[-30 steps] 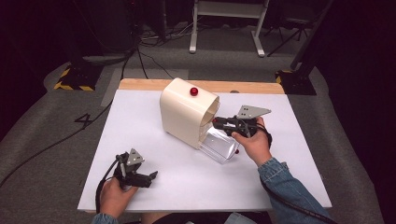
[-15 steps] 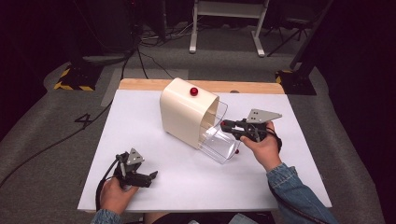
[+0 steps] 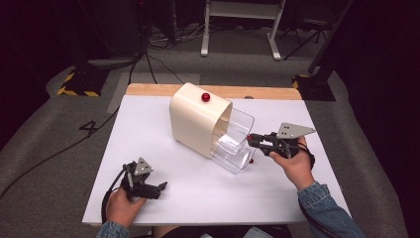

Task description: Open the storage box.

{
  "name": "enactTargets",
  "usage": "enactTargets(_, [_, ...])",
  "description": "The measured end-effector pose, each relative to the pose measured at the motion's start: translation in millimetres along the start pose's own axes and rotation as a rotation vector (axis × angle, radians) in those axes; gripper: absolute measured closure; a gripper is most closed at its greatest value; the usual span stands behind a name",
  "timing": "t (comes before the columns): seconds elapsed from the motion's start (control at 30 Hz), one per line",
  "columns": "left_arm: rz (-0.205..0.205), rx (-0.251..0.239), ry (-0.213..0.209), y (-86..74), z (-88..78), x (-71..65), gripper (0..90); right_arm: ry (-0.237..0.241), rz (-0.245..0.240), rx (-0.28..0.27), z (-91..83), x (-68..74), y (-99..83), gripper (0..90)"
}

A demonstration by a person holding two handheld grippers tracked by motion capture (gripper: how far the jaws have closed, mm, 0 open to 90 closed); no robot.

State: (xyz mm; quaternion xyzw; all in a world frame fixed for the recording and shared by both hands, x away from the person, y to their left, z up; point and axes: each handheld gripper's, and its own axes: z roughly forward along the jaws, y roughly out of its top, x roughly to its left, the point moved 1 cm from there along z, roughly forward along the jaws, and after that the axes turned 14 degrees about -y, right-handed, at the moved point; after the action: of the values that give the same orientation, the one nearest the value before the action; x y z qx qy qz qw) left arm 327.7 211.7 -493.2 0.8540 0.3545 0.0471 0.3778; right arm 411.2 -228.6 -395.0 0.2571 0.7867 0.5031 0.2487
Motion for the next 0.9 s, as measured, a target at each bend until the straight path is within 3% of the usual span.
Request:
enactTargets(0.33, [-0.002, -0.004, 0.001, -0.4, 0.3, -0.7, 6.9, 0.017, 0.014, 0.004, -0.1, -1.9, -5.0, 73.3])
enactTargets(0.53, [0.000, -0.007, 0.005, -0.5, 0.3, -1.3, 6.9, 0.005, 0.015, 0.023, 0.8, -3.7, -10.1, 61.0])
enactTargets(0.9, [0.000, -0.007, 0.005, -0.5, 0.4, -1.3, 6.9, -0.020, 0.044, 0.036, -15.9, -12.7, -22.4, 52.6])
